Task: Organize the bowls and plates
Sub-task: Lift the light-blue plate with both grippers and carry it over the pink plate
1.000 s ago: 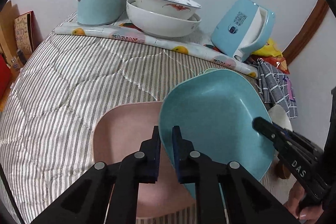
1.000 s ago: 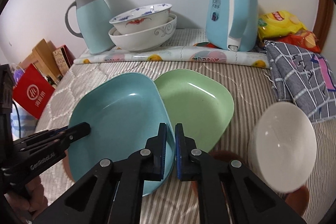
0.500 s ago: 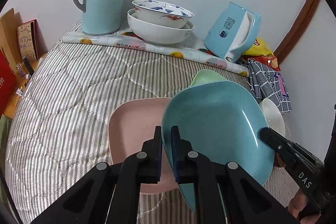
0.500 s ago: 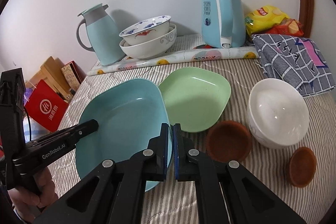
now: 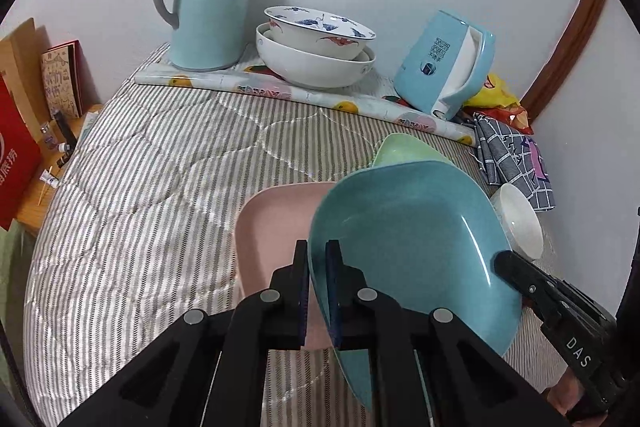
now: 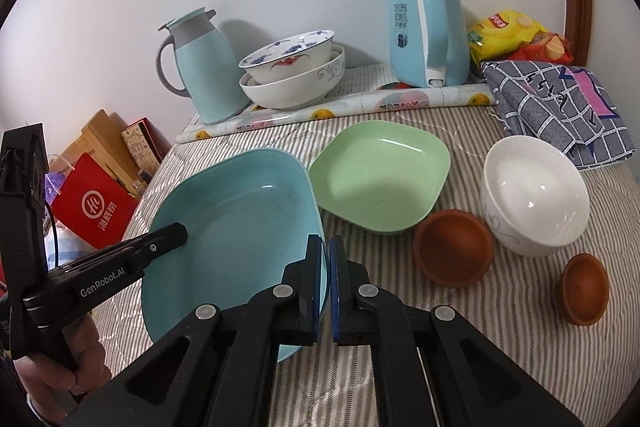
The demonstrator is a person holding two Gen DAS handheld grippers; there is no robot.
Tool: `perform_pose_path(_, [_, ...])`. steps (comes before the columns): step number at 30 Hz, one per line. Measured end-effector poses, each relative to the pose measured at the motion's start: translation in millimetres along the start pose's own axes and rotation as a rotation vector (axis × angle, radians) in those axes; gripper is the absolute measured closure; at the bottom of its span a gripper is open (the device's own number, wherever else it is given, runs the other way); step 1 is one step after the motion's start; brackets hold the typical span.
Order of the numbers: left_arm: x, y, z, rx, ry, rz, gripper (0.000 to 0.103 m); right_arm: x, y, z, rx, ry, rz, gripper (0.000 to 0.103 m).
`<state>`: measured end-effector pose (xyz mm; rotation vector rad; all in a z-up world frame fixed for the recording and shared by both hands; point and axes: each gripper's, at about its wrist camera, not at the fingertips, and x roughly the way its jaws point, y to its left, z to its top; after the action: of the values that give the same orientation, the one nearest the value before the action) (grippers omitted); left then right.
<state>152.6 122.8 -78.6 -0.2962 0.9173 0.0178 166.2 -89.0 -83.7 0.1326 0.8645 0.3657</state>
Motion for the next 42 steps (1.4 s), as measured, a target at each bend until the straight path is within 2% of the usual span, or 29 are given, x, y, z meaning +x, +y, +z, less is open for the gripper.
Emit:
perform_pose_path(12, [3.9,30.5,-5.6,-0.023,0.017,0.023,0.095,15.4,22.3,-10.2,-0.015,0.030,0.015,0.099])
perform_pose_path(25, [39.8,47.2,-11.9,-0.020,0.082,0.038,0.095,55.3,23.4,-25.6,0.005,0.117,-0.002,0.099])
perform_pose_path(42, [67.1,48.4,10.4,-0.015,0.062,0.028,0.095,87.9,24.3,-5.6,-0.028,0.110,-0.064,0.099])
